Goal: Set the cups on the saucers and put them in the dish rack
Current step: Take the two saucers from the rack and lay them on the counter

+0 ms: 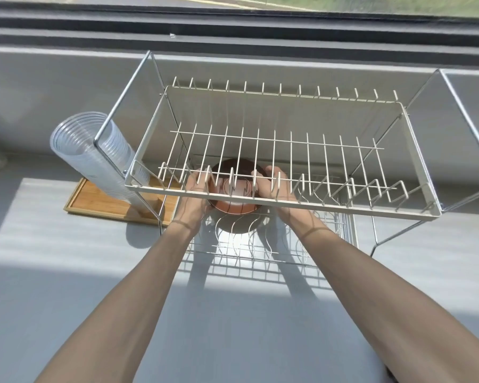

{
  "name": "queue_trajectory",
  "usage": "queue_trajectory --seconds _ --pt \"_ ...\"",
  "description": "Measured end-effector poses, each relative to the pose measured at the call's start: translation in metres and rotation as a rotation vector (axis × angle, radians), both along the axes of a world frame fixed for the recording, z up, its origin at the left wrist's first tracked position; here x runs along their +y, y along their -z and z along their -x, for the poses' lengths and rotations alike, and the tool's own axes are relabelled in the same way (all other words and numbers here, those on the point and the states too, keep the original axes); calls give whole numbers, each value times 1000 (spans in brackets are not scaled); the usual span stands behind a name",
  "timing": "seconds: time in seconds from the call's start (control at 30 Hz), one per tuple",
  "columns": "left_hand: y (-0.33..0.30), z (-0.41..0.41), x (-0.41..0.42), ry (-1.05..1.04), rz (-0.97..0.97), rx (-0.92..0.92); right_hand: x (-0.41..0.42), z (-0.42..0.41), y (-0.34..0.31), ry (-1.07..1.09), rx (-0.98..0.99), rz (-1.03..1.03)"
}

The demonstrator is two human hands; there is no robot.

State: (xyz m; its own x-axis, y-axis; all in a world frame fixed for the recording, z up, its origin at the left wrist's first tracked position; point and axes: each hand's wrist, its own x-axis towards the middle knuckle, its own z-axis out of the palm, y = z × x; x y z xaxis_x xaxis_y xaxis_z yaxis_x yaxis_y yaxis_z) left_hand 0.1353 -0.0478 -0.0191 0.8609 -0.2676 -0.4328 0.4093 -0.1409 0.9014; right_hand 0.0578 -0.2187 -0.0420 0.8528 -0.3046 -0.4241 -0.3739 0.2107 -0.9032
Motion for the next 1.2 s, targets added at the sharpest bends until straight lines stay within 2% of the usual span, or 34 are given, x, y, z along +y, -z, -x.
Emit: queue_trajectory --seconds 0.13,0.23,0.33,0.5,0.6,0.87,1.2 --pt "7 5 -3 -114 -7 40 0 -8 10 -7 45 92" --pt "6 18 2 -112 -3 36 7 -8 3 45 36 250" --pt "2 32 9 -140 -28 52 17 -2 -6 89 110 245" --pt "-15 62 14 -128 -4 56 21 38 -11 111 114 452" --pt "-21 86 17 -103 -6 26 21 65 -13 154 65 394" --pt "-14 160 41 -23 -27 36 36 152 -17 128 110 404" --pt "2 246 56 150 -70 47 54 260 5 237 174 336"
